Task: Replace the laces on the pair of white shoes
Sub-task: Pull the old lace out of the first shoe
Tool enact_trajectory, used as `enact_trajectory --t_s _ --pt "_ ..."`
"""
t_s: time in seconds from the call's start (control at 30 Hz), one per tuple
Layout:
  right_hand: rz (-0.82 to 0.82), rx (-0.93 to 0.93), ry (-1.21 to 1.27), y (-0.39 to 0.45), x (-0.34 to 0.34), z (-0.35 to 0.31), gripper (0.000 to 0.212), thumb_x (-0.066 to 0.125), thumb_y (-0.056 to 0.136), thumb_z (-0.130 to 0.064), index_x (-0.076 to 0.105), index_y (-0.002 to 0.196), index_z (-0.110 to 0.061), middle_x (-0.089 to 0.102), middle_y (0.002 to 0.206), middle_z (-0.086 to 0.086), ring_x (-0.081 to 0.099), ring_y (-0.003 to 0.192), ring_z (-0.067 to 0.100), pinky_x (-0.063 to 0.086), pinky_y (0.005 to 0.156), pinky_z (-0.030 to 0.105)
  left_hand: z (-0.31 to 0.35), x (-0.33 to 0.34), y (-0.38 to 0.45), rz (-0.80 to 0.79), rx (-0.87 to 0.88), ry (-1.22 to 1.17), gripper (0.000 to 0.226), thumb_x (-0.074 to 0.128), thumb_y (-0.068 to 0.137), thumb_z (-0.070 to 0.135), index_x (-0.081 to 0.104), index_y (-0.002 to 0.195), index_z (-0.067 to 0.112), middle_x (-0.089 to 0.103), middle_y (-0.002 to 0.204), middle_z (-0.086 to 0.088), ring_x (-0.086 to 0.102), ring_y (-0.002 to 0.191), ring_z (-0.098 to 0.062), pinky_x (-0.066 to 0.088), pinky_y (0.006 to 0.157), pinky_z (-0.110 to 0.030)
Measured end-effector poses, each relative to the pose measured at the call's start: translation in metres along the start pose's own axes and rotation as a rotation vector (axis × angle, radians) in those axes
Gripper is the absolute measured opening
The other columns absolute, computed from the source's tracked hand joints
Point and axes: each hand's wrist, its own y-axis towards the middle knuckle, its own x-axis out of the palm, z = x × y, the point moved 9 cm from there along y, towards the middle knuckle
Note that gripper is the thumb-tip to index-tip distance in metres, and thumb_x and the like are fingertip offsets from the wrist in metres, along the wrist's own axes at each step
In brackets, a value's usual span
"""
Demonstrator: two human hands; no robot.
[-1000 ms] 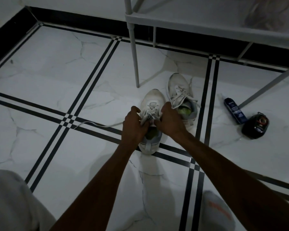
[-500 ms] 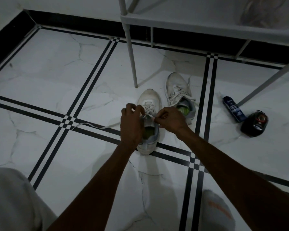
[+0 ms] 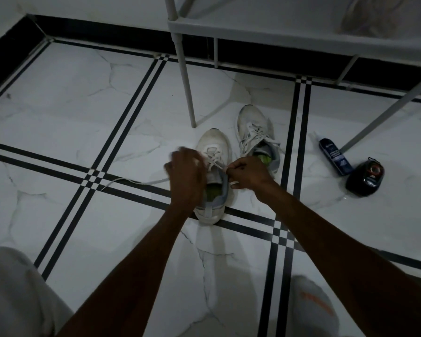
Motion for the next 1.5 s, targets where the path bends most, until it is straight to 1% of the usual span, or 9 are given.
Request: enact_trajectory --t_s 0.1,0.3,0.47,0.67,0.93,1.07,1.17,1.27,1.5 --pt "0.015 0.01 -0.012 0.002 0.0 0.0 0.017 0.074 0.087 -0.009 0.066 0.072 -0.01 0.068 0.075 0.01 0.068 0.075 0.022 0.062 0.069 0.036 -0.06 -0.018 -0.006 0.243 -0.467 -0.37 0.016 0.06 0.092 0.015 0.056 0.104 0.004 0.055 0.108 -0.016 0.055 0.099 -0.032 0.05 0.084 -0.054" --pt "-0.017 -0.017 -0.087 -0.003 0.01 -0.014 0.013 0.074 0.087 -0.011 0.067 0.075 -0.009 0.07 0.081 0.013 0.069 0.075 0.022 0.06 0.057 0.026 0.013 -0.006 0.007 -0.155 0.136 -0.13 0.036 0.068 0.083 0.029 0.063 0.115 0.016 0.057 0.124 -0.006 0.045 0.118 -0.027 0.039 0.093 -0.037" --pt "-0.045 -0.002 -0.112 -0.001 0.011 -0.014 0.008 0.074 0.086 -0.01 0.069 0.08 -0.009 0.073 0.089 0.018 0.072 0.081 0.024 0.06 0.064 0.03 0.02 0.017 -0.002 -0.255 0.245 0.063 0.02 0.067 0.092 0.031 0.075 0.105 0.019 0.062 0.128 -0.002 0.043 0.127 -0.03 0.033 0.098 -0.043" --pt "0.005 -0.024 -0.125 -0.002 0.009 -0.014 0.012 0.075 0.085 -0.01 0.068 0.075 -0.01 0.072 0.084 0.016 0.071 0.079 0.022 0.06 0.061 0.03 -0.083 -0.064 -0.003 0.374 -0.604 -0.17 0.015 0.058 0.094 0.012 0.066 0.104 0.006 0.061 0.113 -0.016 0.054 0.108 -0.034 0.037 0.084 -0.031" --pt "-0.022 -0.068 -0.21 -0.006 0.016 -0.027 0.014 0.076 0.086 -0.012 0.067 0.075 -0.011 0.072 0.088 0.016 0.071 0.081 0.024 0.058 0.057 0.025 0.012 0.006 -0.003 -0.199 0.181 0.002 0.025 0.073 0.086 0.028 0.072 0.108 0.016 0.057 0.134 -0.007 0.042 0.127 -0.033 0.04 0.097 -0.043" --pt "-0.028 -0.059 -0.196 -0.004 0.014 -0.023 0.015 0.074 0.086 -0.009 0.066 0.074 -0.01 0.071 0.086 0.019 0.07 0.077 0.022 0.06 0.059 0.028 0.007 0.004 -0.001 -0.138 0.136 -0.099 0.019 0.065 0.092 0.027 0.073 0.101 0.013 0.065 0.117 -0.006 0.049 0.114 -0.026 0.042 0.09 -0.037" --pt "0.001 -0.047 -0.209 0.0 0.008 -0.019 0.014 0.072 0.087 -0.008 0.066 0.075 -0.005 0.07 0.088 0.024 0.069 0.072 0.02 0.062 0.063 0.032 -0.056 -0.043 0.009 0.287 -0.335 -0.297 0.017 0.066 0.095 0.023 0.066 0.1 0.007 0.063 0.104 -0.011 0.056 0.098 -0.024 0.05 0.084 -0.041" --pt "-0.005 -0.076 -0.254 0.0 0.008 -0.02 0.021 0.075 0.086 -0.014 0.065 0.069 -0.008 0.071 0.087 0.024 0.071 0.079 0.028 0.063 0.069 0.04 -0.085 -0.046 0.009 0.239 -0.548 -0.318 0.053 0.076 0.088 0.04 0.058 0.124 0.005 0.052 0.128 -0.017 0.05 0.118 -0.033 0.049 0.097 -0.044" --pt "0.019 -0.153 -0.416 0.004 0.012 -0.029 0.028 0.079 0.078 -0.029 0.063 0.09 -0.01 0.071 0.081 0.014 0.073 0.072 0.029 0.062 0.065 0.048 -0.024 -0.012 -0.023 0.026 -0.22 -0.353 0.062 0.084 0.079 0.041 0.049 0.117 0.009 0.047 0.12 -0.006 0.048 0.108 -0.014 0.046 0.081 -0.014"
